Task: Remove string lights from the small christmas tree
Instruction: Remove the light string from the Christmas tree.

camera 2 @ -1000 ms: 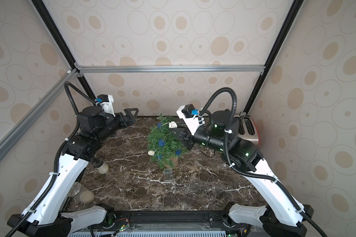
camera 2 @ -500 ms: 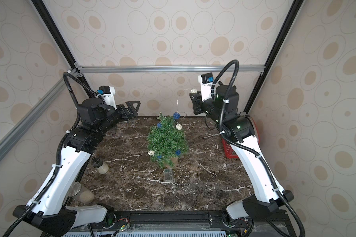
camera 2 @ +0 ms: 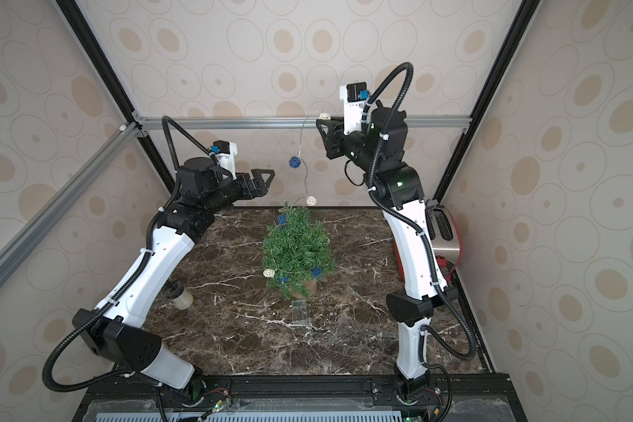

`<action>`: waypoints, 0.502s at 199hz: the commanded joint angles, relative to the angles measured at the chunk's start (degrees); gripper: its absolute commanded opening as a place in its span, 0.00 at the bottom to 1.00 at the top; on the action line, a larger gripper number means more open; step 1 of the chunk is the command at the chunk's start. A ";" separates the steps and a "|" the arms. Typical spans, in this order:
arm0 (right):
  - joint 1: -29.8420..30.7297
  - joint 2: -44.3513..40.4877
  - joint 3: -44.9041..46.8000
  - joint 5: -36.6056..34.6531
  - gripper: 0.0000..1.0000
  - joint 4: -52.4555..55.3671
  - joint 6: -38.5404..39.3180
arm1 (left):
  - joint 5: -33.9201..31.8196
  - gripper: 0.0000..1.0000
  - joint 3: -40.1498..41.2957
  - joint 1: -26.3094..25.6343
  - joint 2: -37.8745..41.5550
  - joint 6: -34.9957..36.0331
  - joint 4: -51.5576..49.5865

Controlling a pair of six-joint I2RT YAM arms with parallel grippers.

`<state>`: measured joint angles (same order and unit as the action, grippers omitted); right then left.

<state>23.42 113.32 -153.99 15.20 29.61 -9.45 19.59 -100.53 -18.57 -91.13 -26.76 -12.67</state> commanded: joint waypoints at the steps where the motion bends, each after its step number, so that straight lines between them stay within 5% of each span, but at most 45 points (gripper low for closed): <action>1: -0.33 1.45 1.29 4.89 0.28 -5.90 -4.24 | 9.67 0.99 -3.71 0.28 -2.98 -0.52 8.24; 31: -0.52 4.41 -0.54 5.66 0.28 -9.26 -7.34 | 11.71 0.99 -5.00 -0.15 -6.63 -0.26 9.91; 100: -0.75 6.39 -1.66 7.34 0.28 -16.27 -13.56 | 4.13 0.99 -14.38 -4.17 -14.27 9.13 -0.58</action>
<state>22.87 119.83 -153.49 20.71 18.79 -19.77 25.56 -109.36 -21.89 -103.13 -21.91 -10.02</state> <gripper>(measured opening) 0.285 0.994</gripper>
